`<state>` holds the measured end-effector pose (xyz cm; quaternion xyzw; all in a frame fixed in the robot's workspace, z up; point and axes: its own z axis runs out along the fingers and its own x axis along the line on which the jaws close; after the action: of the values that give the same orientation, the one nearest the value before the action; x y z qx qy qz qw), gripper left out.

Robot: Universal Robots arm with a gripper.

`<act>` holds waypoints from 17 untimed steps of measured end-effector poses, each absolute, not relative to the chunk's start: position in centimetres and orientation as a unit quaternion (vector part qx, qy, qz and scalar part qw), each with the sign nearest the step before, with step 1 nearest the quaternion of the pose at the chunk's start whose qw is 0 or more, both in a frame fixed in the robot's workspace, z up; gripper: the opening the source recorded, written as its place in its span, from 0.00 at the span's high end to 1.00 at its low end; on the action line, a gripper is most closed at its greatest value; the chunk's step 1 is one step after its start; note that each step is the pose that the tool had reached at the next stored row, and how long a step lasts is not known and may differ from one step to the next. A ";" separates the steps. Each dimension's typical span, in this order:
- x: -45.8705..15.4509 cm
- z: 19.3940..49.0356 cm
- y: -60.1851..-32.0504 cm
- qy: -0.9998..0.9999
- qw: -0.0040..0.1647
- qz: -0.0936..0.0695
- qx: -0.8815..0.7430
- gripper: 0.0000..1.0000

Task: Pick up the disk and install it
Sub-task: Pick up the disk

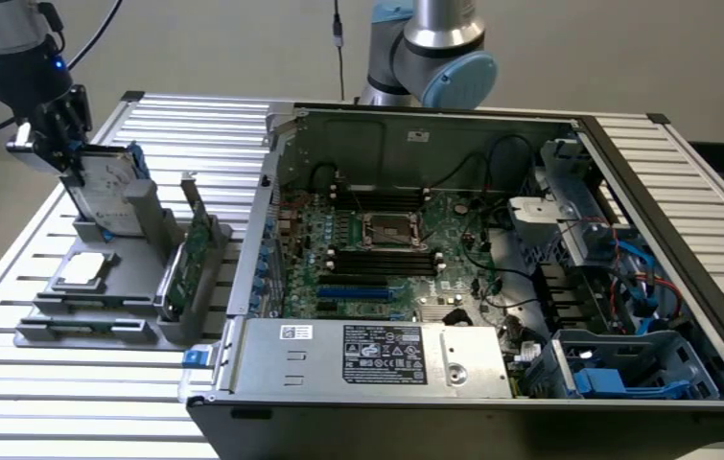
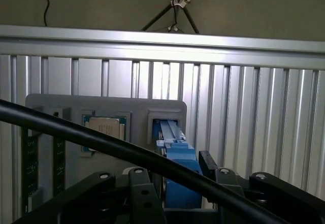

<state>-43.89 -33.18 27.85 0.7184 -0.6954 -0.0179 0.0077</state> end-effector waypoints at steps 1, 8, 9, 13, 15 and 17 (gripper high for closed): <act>-43.9 27.9 -33.2 -0.695 0.008 -0.018 0.718 0.54; -43.9 27.9 -33.2 -0.695 0.008 -0.018 0.718 0.63; -43.9 27.9 -33.2 -0.695 0.008 -0.018 0.718 0.63; -43.9 27.9 -33.2 -0.696 0.008 -0.018 0.718 0.66; -43.9 27.9 -33.2 -0.696 0.008 -0.018 0.718 0.66; -43.9 27.9 -33.3 -0.696 0.008 -0.018 0.717 0.66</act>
<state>-43.88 -33.30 27.86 0.7175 -0.6963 -0.0181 0.0076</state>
